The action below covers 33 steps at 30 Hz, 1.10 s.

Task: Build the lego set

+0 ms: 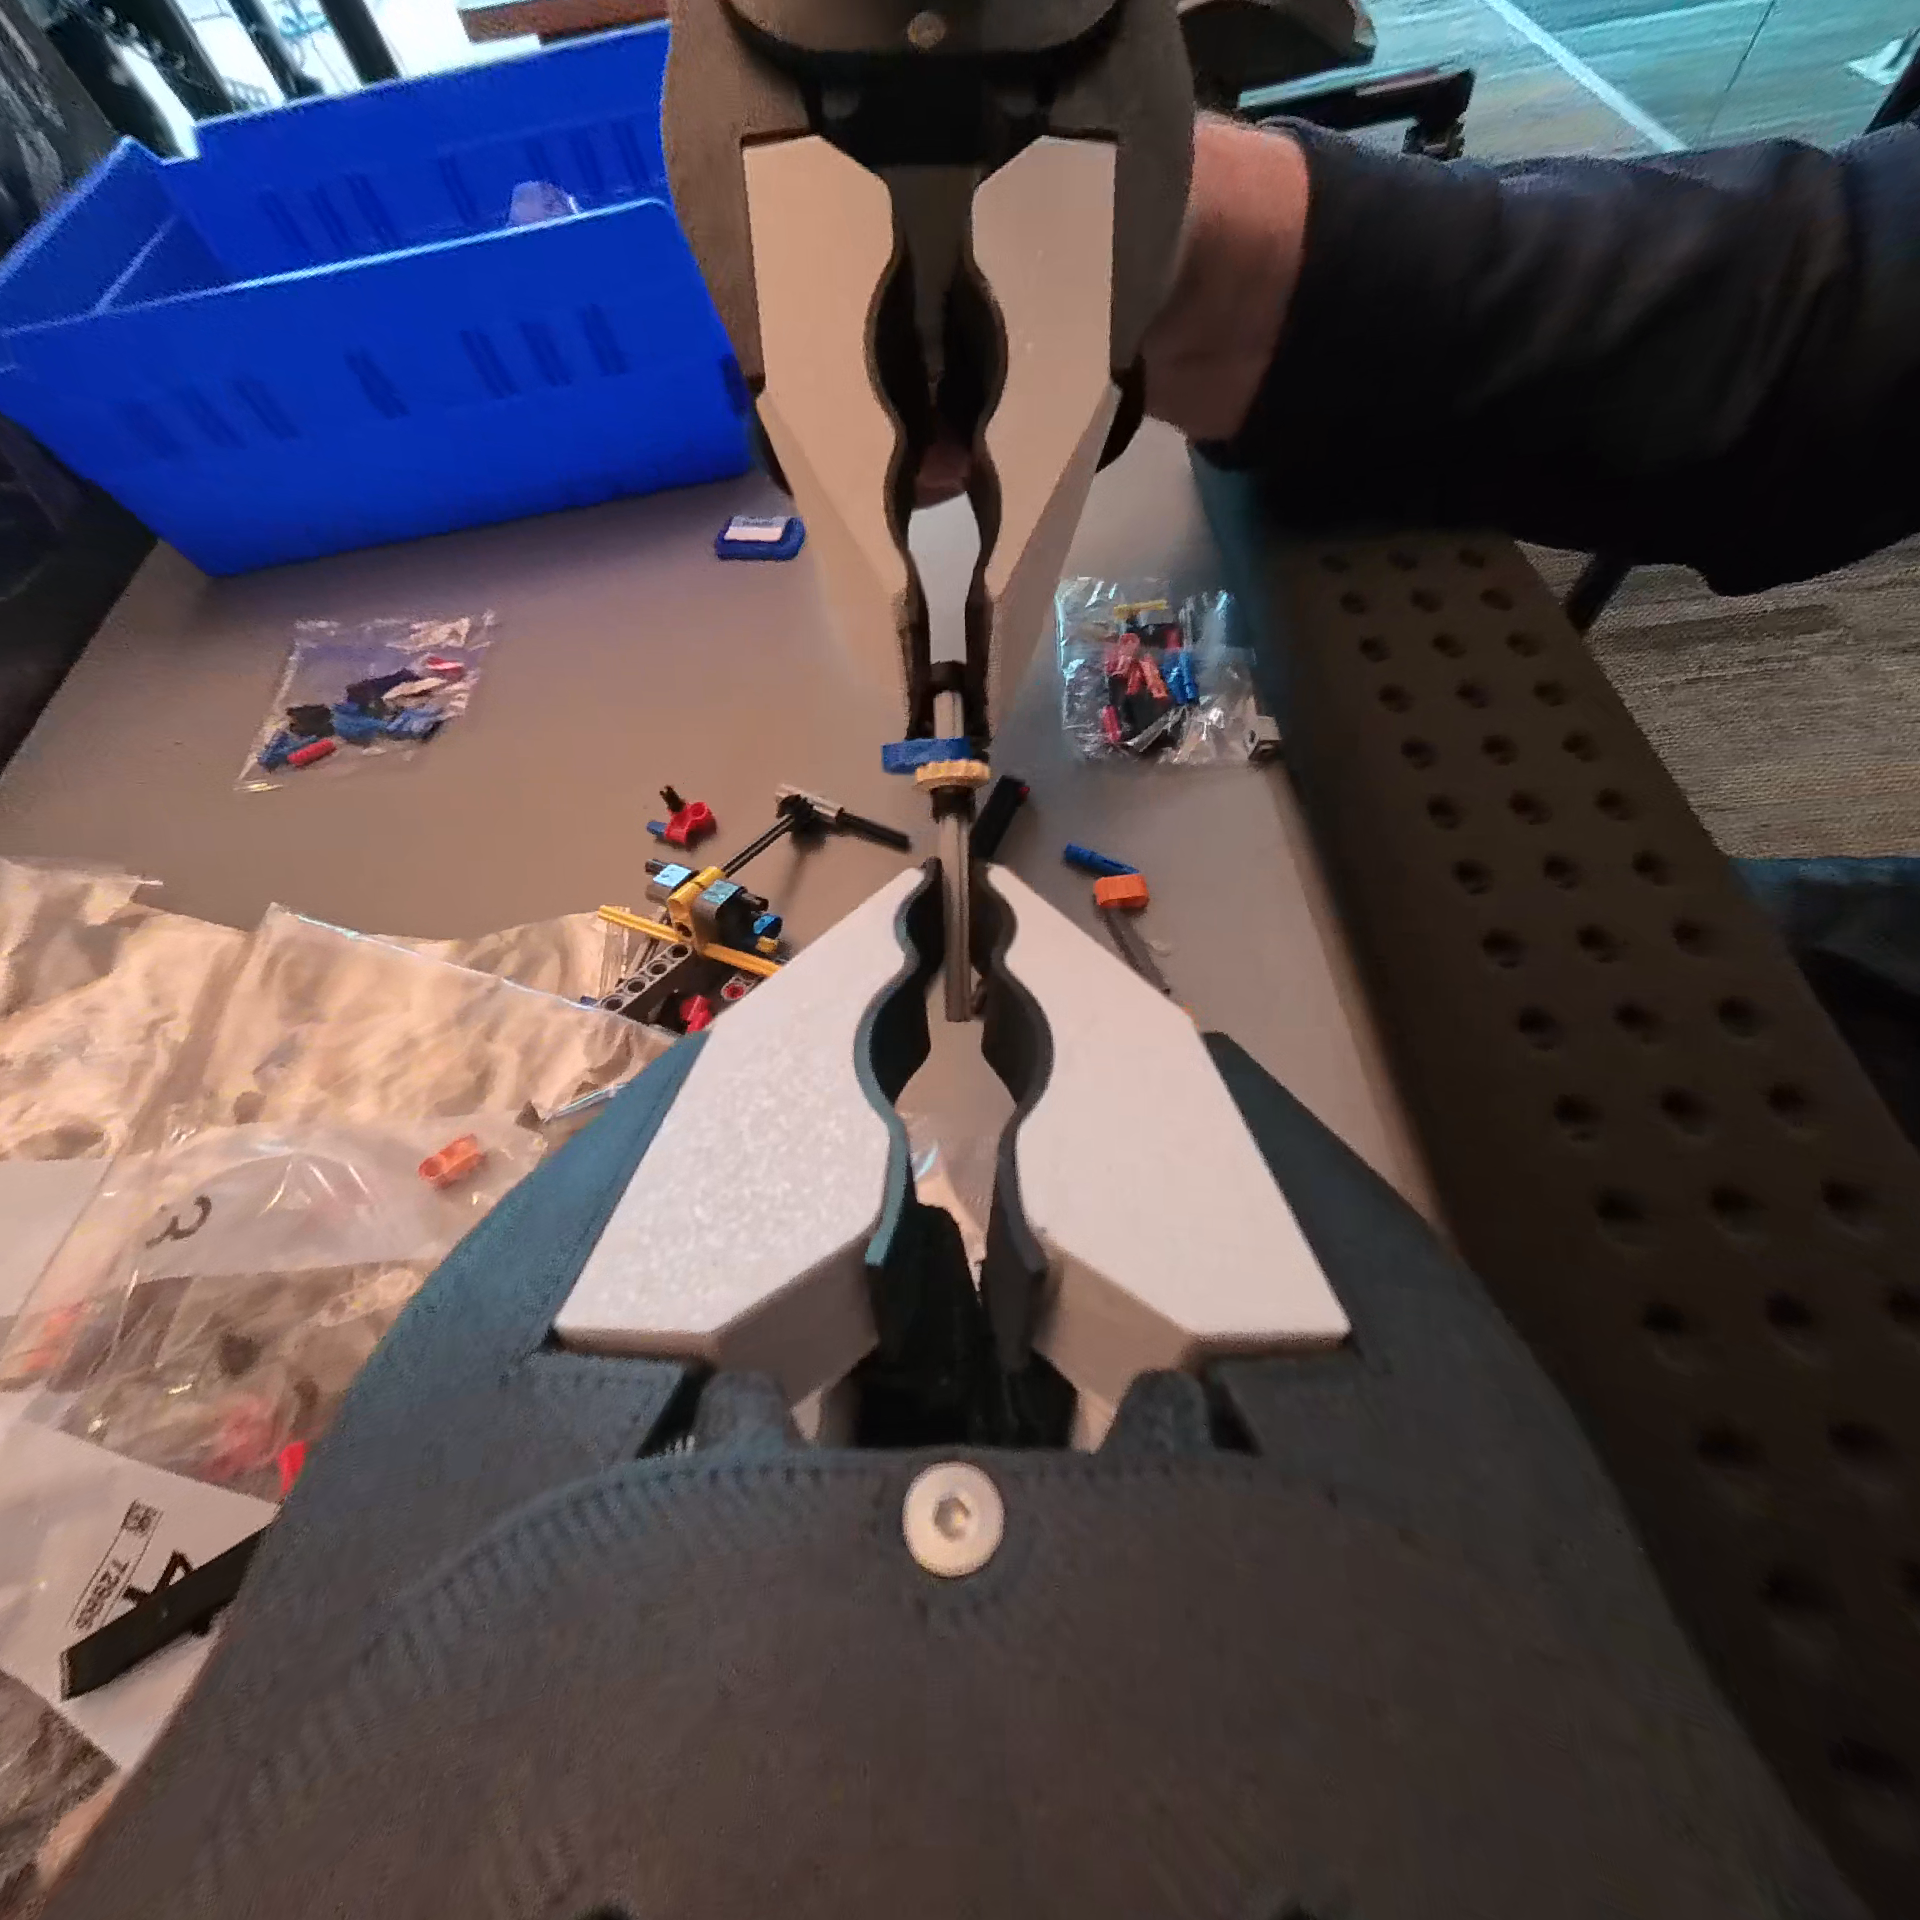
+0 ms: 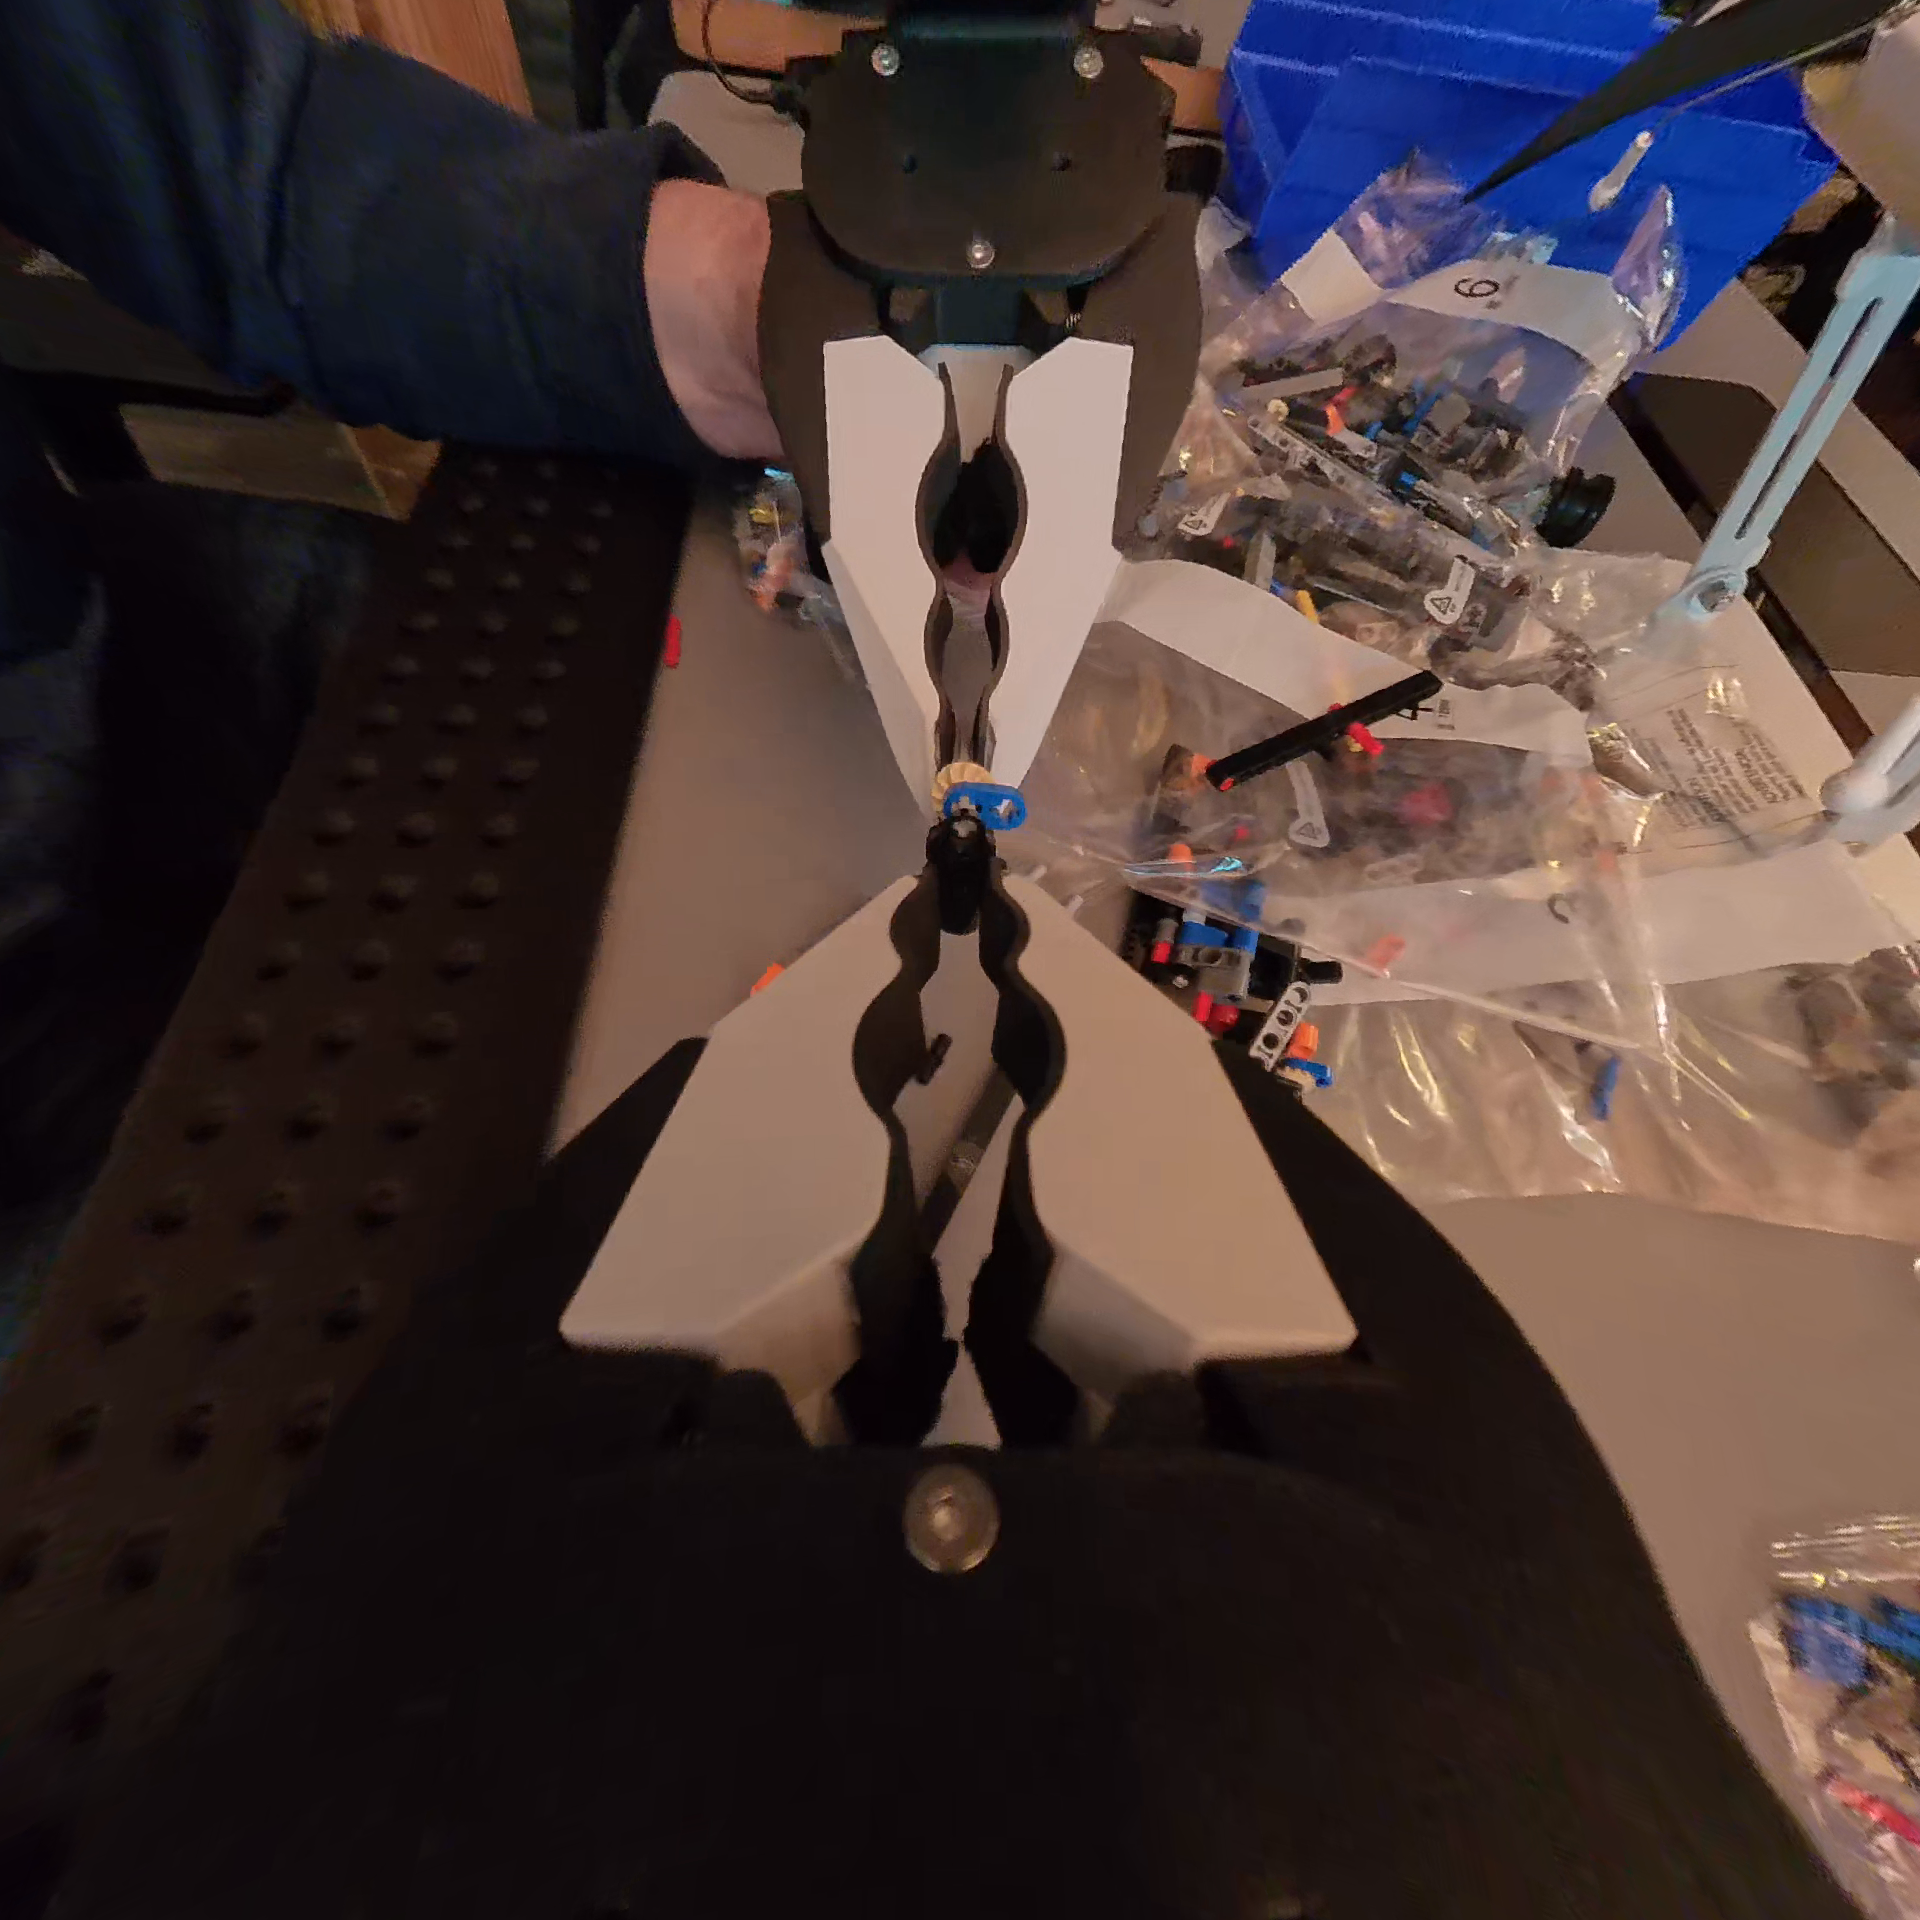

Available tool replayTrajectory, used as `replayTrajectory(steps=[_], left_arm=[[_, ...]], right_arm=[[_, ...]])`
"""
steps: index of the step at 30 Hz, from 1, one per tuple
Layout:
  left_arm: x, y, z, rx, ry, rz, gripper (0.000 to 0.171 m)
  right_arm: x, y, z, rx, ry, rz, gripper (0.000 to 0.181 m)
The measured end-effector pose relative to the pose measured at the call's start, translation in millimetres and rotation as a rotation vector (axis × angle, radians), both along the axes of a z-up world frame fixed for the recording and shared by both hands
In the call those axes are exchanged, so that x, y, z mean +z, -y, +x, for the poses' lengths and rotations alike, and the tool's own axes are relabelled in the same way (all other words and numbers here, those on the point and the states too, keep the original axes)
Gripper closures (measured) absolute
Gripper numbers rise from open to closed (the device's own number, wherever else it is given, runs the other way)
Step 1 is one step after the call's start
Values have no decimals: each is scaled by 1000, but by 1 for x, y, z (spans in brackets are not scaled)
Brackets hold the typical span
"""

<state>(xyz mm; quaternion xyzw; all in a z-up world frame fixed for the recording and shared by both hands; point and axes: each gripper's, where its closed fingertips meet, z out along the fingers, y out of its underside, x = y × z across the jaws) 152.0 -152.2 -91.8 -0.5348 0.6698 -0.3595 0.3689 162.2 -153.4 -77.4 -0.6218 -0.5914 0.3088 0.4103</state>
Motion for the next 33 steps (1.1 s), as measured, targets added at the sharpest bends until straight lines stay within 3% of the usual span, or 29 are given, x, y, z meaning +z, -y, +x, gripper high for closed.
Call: replayTrajectory(steps=[18, 21, 23, 27, 33], left_arm=[[10, 4, -3, -38, 51, -39, 168], [11, 2, 3, -17, 55, -19, 142], [4, 1, 5, -7, 15, 34, 153], [0, -5, 6, 34, 12, 3, 154], [16, -12, 10, 94, 110, -93, 156]], right_arm=[[5, 4, -1, 17, -46, -60, 176], [-6, 0, -5, -2, 14, -43, 176], [-9, 1, -9, 5, 33, -31, 176], [-11, -4, -8, -34, 59, 8, 176], [1, -12, -4, -91, 8, 39, 177]])
